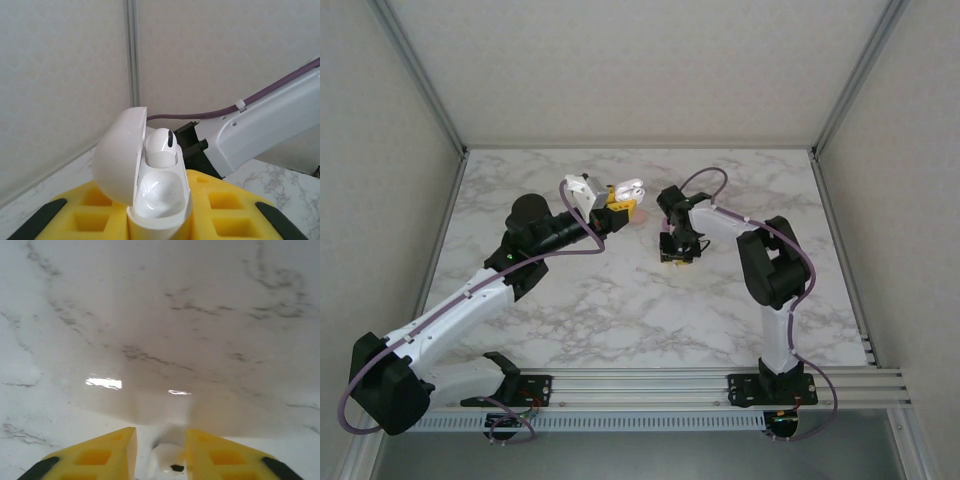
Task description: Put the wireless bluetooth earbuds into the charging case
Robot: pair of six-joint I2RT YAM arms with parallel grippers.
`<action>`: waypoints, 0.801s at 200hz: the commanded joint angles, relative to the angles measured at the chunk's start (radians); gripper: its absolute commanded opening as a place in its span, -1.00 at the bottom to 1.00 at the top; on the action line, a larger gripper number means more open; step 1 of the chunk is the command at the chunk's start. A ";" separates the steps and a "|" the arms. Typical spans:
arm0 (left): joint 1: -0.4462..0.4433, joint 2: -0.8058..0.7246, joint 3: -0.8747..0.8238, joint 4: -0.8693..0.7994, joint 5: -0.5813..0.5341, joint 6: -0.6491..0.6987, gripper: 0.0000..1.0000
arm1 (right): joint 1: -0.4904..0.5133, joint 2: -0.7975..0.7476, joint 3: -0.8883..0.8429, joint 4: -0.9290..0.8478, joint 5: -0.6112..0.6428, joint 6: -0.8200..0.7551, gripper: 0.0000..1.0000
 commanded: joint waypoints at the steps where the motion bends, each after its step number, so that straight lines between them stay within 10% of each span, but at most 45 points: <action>1: 0.004 -0.010 0.005 -0.002 0.000 0.008 -0.61 | 0.033 0.032 0.037 -0.063 -0.028 -0.171 -0.44; 160: 0.004 -0.005 0.015 -0.002 0.009 0.001 -0.61 | 0.049 0.004 0.042 -0.149 0.062 -0.200 -0.03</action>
